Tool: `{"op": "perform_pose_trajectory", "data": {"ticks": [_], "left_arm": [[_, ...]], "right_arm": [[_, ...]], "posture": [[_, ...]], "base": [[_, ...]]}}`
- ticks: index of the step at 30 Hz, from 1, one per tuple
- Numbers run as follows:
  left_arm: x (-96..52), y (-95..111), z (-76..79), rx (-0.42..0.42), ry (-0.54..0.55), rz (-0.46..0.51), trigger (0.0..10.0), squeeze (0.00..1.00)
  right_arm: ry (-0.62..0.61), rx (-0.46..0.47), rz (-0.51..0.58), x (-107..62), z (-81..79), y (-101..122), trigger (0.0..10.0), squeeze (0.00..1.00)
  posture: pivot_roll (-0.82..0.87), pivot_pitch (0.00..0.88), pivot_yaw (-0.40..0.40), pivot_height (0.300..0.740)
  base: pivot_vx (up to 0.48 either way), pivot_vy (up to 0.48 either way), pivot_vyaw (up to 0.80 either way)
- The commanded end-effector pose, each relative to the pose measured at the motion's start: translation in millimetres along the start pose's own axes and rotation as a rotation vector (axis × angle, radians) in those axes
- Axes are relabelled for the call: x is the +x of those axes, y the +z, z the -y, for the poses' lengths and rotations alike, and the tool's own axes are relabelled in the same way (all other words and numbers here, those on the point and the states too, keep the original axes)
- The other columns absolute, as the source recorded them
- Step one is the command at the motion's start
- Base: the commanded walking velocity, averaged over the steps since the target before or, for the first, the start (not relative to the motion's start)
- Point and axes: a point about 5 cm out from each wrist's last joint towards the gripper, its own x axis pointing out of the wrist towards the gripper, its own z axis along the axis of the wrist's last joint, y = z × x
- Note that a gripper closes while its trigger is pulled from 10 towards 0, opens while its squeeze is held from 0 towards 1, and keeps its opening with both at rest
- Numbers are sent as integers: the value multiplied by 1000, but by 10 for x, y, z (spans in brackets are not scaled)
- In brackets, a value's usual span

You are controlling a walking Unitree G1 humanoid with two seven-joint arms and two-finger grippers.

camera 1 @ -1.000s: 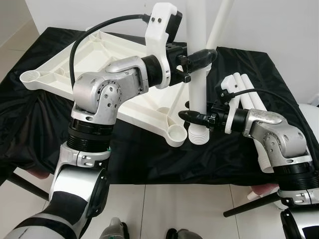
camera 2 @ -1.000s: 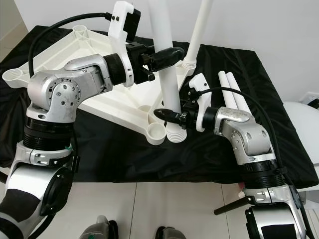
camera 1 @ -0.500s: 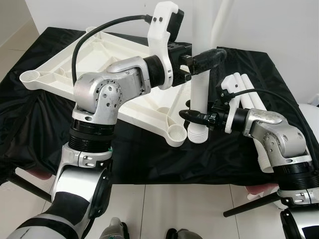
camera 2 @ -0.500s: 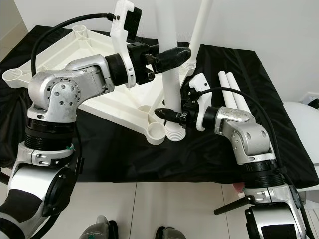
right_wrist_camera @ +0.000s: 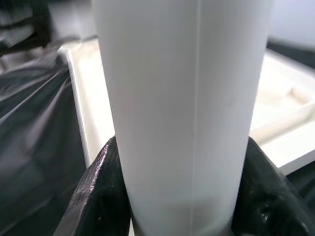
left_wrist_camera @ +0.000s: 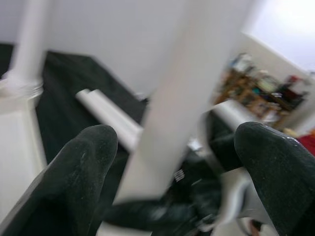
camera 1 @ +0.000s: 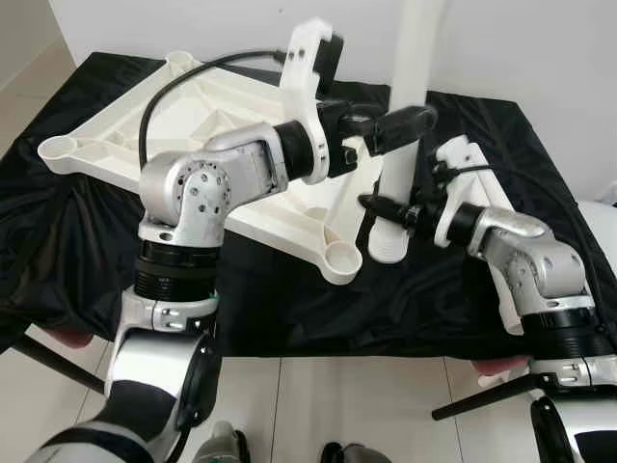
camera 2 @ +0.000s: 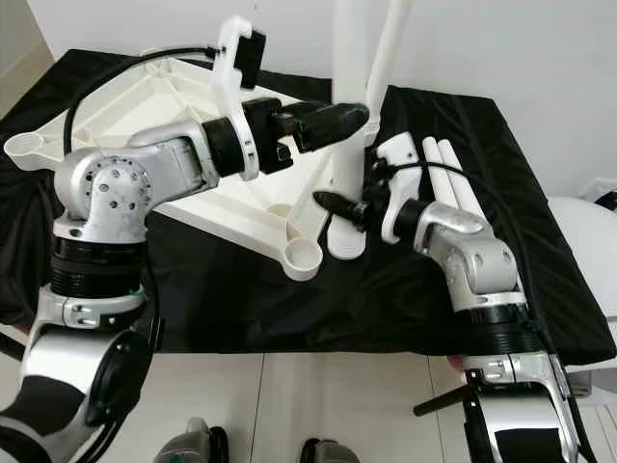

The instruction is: Building children table

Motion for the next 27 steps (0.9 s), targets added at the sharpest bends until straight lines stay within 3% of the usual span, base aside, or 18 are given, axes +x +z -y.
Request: {"op": "perform_pose_trajectory", "data": {"ticks": [1,3,5,10,12,15,17,18,20,21,22,23,24,27], "left_arm": [[1,-39,-59,-7,48,-7,10000,0],[-19,-50,-114,-17,84,1,10000,0],[-116,-88,-226,-24,163,21,10000,0],[-136,-101,-238,-19,174,20,10000,0],[-260,-218,-302,41,220,0,10000,0],[-316,-254,-327,76,238,-1,10000,0],[-413,-303,-386,136,270,5,10000,0],[-455,-365,-403,211,277,-7,10000,0],[-466,-401,-397,256,271,-19,10000,0],[-478,-449,-387,335,264,-26,10000,0],[-478,-449,-387,335,264,-26,10000,0],[-479,-549,-366,456,246,-56,10000,0],[-476,-600,-358,501,236,-76,10000,0],[-479,-727,-361,573,210,-125,10000,0]], "right_arm": [[-35,-24,38,-12,53,70,10000,0],[-72,-20,60,-13,88,87,10000,0],[-197,-4,130,-30,195,124,10000,0],[-221,-6,148,-34,211,132,10000,0],[-315,6,206,-79,244,124,10000,0],[-339,19,224,-92,240,108,10000,0],[-343,42,254,-104,178,64,10000,0],[-341,72,291,-110,124,31,10000,0],[-341,91,310,-114,104,19,10000,0],[-350,114,334,-118,77,2,10000,0],[-350,114,334,-118,77,2,10000,0],[-361,141,374,-127,29,-25,10000,0],[-363,150,392,-133,7,-37,10000,0],[-378,173,416,-141,-35,-68,10000,0]], "posture": [[-40,108,-42,740],[-38,107,-42,740],[-34,103,-43,740],[-34,103,-43,740],[-30,96,-39,740],[-30,96,-37,740],[-27,96,-37,740],[-23,99,-36,740],[-23,99,-36,740],[-23,101,-34,740],[-23,101,-34,740],[-22,103,-37,740],[-22,103,-37,740],[-22,104,-38,740]], "base": [[0,0,0],[0,0,0],[0,0,0],[0,0,0],[0,0,0],[0,0,0],[0,0,0],[0,0,0],[0,0,0],[0,0,0],[0,0,0],[0,0,0],[0,0,0],[0,0,0]]}}
